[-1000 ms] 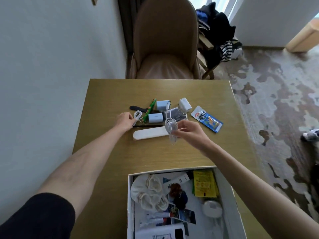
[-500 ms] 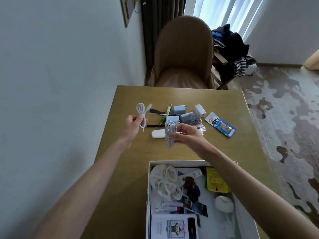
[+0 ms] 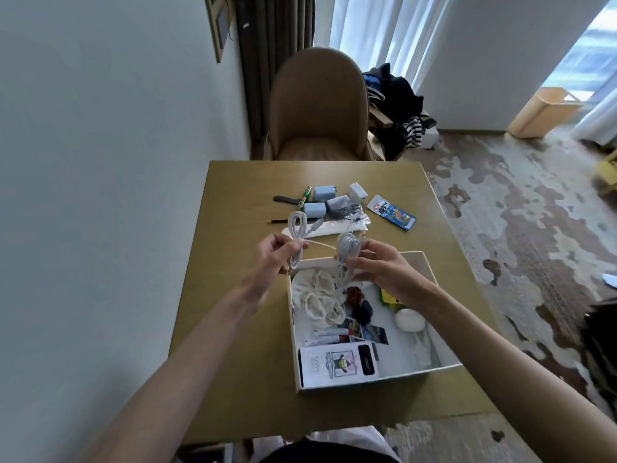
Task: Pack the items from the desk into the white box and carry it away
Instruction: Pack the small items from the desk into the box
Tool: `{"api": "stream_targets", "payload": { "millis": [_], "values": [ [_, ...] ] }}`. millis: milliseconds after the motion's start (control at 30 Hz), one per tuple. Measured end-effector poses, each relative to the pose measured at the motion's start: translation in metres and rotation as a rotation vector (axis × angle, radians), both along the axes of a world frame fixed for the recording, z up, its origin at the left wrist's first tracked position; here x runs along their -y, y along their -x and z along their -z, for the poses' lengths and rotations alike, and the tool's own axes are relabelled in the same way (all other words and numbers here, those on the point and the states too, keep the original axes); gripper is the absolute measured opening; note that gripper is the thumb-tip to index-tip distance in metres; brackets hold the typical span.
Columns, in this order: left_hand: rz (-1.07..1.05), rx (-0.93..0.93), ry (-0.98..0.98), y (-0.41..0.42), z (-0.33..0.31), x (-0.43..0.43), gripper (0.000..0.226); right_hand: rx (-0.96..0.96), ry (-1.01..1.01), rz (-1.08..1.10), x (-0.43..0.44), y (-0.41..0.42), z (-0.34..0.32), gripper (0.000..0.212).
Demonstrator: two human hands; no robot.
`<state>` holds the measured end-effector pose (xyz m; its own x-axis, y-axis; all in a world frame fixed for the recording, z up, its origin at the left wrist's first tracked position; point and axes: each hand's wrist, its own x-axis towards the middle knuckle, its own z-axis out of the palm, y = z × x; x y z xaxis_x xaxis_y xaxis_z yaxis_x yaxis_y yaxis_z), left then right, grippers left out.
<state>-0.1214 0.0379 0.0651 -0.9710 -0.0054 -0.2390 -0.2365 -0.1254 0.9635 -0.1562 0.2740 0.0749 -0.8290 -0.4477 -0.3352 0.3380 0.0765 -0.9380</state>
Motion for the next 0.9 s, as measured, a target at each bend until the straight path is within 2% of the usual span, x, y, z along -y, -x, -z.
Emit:
{"api": "stream_targets", "payload": {
  "millis": [133,333,433,533,633,733,833,900],
  "values": [
    [-0.023,-0.048,0.112,-0.018,0.004,-0.011,0.018,-0.091,-0.210,-0.178,-0.022,-0.022,-0.001,0.030],
    [-0.136,-0.169,0.479,-0.036,0.009,-0.028,0.018,-0.372,-0.686,-0.409,-0.019,-0.036,0.025,0.015],
    [-0.203,-0.194,0.559,-0.045,0.009,-0.031,0.019,-0.466,-0.789,-0.518,-0.003,-0.042,0.043,0.015],
    [-0.222,-0.194,0.658,-0.052,0.009,-0.037,0.021,-0.642,-0.879,-0.580,0.014,-0.053,0.065,0.014],
    [-0.237,-0.186,0.732,-0.060,0.009,-0.047,0.019,-0.781,-0.864,-0.551,0.020,-0.064,0.080,0.016],
    [-0.211,-0.212,0.821,-0.068,0.007,-0.055,0.015,-0.807,-0.751,-0.496,0.009,-0.062,0.080,0.021],
    [-0.183,-0.232,0.847,-0.071,0.006,-0.064,0.015,-0.701,-0.657,-0.400,-0.018,-0.051,0.070,0.019],
    [-0.155,-0.255,0.857,-0.070,0.006,-0.073,0.015,-0.546,-0.606,-0.290,-0.043,-0.041,0.064,0.019]
  ]
}}
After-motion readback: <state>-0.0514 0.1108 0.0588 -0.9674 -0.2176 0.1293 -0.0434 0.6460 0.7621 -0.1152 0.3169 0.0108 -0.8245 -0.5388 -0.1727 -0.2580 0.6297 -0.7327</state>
